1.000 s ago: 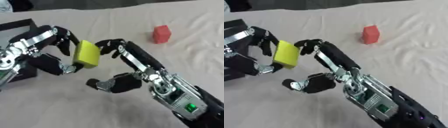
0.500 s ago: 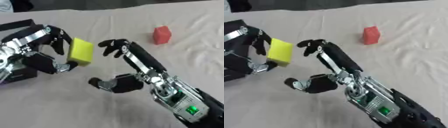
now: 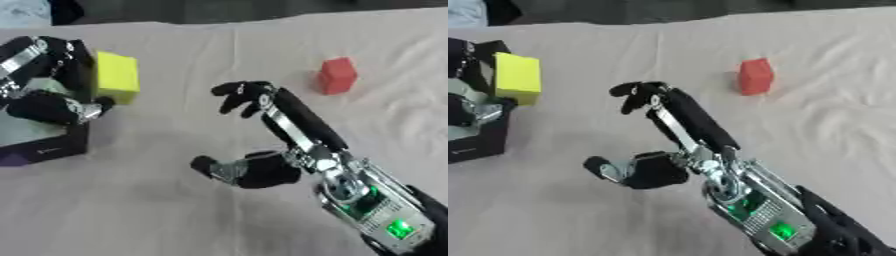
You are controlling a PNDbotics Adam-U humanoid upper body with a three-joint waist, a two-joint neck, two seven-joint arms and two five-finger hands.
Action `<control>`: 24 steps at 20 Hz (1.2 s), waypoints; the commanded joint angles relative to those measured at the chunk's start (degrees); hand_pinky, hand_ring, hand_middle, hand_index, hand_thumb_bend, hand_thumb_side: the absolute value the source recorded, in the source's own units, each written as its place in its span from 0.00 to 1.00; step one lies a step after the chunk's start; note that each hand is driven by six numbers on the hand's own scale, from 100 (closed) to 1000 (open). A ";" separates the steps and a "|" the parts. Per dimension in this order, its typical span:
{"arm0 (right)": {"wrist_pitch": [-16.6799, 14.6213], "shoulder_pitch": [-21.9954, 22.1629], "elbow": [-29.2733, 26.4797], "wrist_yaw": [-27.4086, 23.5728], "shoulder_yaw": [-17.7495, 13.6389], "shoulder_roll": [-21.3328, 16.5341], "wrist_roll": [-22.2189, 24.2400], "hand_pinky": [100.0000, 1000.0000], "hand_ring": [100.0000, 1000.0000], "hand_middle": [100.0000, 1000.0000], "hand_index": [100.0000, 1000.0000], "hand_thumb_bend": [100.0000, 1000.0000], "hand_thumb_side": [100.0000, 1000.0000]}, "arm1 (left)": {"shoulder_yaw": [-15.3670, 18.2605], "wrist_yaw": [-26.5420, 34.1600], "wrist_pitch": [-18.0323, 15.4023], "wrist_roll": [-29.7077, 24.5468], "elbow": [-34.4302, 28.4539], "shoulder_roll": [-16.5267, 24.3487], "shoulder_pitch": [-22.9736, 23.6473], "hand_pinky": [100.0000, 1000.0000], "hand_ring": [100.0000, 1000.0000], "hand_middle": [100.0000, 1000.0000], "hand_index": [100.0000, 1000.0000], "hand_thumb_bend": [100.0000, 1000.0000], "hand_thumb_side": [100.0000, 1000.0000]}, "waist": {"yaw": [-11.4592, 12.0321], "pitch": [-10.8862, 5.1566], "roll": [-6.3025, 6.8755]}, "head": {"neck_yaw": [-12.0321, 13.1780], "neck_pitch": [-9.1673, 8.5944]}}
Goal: Pick up the objects with one hand, pass them to the other hand, and then place them into the box on the other side of the table.
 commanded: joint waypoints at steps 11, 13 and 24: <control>-0.74 -1.23 -0.84 -1.59 -1.34 -0.79 -1.73 0.64 0.73 0.58 0.81 0.50 0.28 | 7.67 -1.81 -0.21 9.22 16.78 1.87 0.48 0.58 0.45 0.25 0.28 0.28 0.00 | 0.07 -0.90 -0.55 | 6.51 -1.02; -0.82 -1.29 -0.84 -1.81 -1.42 -0.80 -1.97 0.64 0.73 0.58 0.81 0.50 0.28 | 8.15 -2.41 -0.08 10.18 19.80 1.48 0.20 0.58 0.45 0.26 0.30 0.27 0.00 | 0.06 -0.85 -0.61 | 6.93 -1.09; -1.16 -1.43 -0.84 -2.52 -1.60 -0.82 -2.60 0.64 0.73 0.57 0.81 0.50 0.27 | 9.63 -5.44 1.22 13.27 31.38 -0.07 -1.20 0.72 0.64 0.54 0.66 0.55 0.11 | -0.14 -0.59 -0.79 | 7.88 -1.61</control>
